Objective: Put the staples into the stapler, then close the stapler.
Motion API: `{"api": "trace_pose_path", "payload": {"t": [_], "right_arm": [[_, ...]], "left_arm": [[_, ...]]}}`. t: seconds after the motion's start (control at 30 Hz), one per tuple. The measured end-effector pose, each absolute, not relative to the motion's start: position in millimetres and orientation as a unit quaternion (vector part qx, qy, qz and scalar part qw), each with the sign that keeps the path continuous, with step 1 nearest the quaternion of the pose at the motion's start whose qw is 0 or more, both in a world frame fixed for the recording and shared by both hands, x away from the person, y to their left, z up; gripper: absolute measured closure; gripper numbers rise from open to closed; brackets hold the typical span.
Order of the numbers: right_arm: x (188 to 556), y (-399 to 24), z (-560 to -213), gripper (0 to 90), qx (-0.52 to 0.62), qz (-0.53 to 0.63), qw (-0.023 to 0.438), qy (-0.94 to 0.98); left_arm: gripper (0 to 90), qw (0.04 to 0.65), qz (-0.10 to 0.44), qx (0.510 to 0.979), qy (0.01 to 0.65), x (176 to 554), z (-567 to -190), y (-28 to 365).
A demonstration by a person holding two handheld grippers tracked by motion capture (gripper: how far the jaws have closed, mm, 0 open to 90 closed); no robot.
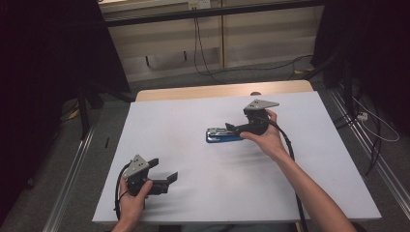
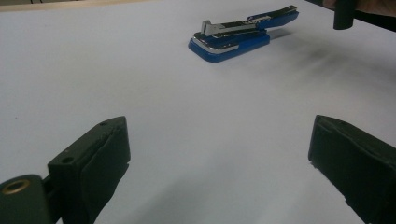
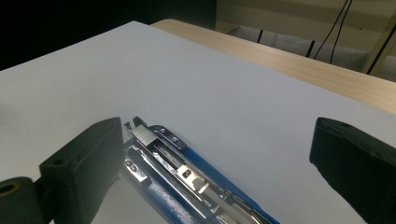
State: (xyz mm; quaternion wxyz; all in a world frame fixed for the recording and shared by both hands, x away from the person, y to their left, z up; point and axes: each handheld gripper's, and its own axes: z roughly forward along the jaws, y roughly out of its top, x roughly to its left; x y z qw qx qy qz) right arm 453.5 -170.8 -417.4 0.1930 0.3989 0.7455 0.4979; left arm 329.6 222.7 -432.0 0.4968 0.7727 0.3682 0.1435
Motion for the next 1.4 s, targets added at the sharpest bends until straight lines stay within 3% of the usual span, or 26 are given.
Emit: {"api": "trace_pose_path", "payload": {"t": [1.4], "right_arm": [[390.9, -221.2, -432.7, 6.8, 0.441, 0.498, 0.215, 0.715]], "left_arm": [[5.1, 0.482, 0.136, 0.781, 0.374, 342.4, -436.0, 207.4]]}}
